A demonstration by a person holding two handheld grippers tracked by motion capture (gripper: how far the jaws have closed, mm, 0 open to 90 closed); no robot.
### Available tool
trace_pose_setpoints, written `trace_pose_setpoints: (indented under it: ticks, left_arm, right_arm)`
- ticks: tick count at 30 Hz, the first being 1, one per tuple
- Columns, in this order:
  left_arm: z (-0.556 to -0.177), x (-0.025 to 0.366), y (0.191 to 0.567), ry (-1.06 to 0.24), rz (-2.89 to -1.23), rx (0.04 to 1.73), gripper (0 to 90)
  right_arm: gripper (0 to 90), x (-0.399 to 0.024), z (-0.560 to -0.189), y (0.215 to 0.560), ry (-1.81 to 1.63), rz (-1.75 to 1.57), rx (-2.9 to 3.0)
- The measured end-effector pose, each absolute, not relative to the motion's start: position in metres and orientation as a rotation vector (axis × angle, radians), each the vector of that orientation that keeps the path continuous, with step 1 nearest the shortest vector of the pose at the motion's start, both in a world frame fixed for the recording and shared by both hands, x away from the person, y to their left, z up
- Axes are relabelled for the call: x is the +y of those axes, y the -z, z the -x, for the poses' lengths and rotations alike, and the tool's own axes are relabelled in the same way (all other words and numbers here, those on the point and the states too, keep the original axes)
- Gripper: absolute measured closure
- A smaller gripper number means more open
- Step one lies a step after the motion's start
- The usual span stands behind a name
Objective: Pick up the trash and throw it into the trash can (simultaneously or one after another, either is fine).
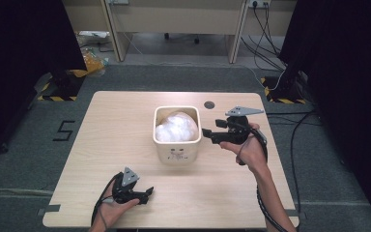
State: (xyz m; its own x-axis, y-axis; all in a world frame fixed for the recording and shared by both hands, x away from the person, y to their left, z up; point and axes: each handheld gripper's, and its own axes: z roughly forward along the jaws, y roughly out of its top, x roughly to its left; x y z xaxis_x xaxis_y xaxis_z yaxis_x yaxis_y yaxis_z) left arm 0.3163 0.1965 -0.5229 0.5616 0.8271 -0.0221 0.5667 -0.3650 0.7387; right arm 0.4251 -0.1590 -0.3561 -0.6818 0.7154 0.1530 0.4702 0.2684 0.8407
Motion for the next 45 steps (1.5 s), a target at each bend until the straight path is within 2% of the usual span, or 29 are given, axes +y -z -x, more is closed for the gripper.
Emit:
trace_pose_setpoints:
  ticks: [3,8,32,45]
  left_arm:
    - [-0.316,0.197,0.523,-0.464,-2.077,1.113,12.6]
    - [-0.316,0.197,0.523,-0.464,-2.077,1.113,12.7]
    - [-0.316,0.197,0.523,-0.465,-2.079,1.114,12.6]
    - [-0.316,0.197,0.523,-0.464,-2.08,1.113,12.7]
  right_arm:
    - [25.1,-0.168,-0.42,0.362,-1.351,-1.103,2.273]
    - [22.7,-0.177,-0.414,0.368,-1.359,-1.129,2.249]
    - [22.1,-0.197,-0.372,0.413,-1.375,-1.128,2.209]
    - [21.6,-0.199,-0.364,0.449,-1.319,-1.171,2.264]
